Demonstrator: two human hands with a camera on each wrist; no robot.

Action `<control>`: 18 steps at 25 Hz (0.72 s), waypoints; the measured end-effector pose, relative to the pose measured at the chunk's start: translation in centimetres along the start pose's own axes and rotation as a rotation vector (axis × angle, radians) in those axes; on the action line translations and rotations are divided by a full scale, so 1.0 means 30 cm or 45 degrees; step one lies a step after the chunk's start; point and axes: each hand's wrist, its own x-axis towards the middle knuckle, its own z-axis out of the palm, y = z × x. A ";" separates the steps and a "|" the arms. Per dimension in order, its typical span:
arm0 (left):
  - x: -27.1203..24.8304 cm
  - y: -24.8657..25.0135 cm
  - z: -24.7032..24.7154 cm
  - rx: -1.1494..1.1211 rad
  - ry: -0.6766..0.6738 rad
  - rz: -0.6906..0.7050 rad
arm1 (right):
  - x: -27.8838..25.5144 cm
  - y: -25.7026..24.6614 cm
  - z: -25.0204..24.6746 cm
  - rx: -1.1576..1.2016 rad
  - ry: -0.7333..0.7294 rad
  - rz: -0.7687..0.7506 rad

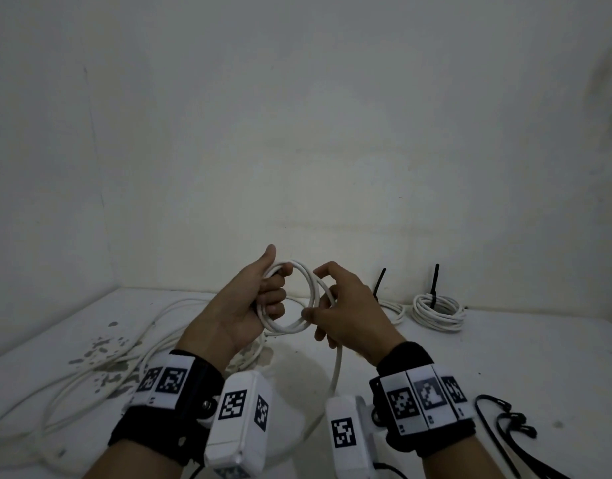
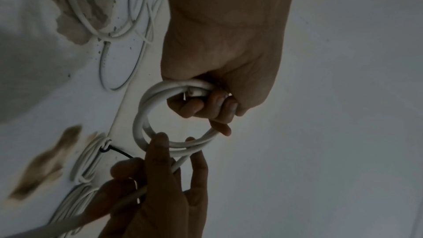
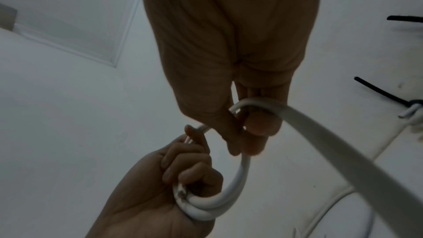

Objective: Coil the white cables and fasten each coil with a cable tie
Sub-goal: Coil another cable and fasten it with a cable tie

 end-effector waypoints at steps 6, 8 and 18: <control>-0.010 0.018 0.003 -0.121 -0.040 0.062 | 0.009 -0.011 -0.017 0.234 -0.025 0.025; -0.013 0.021 0.013 -0.115 -0.082 0.041 | 0.011 -0.005 -0.010 0.182 0.043 0.027; 0.026 0.055 -0.112 -0.575 0.069 0.075 | -0.022 -0.011 -0.151 0.032 -0.320 -0.014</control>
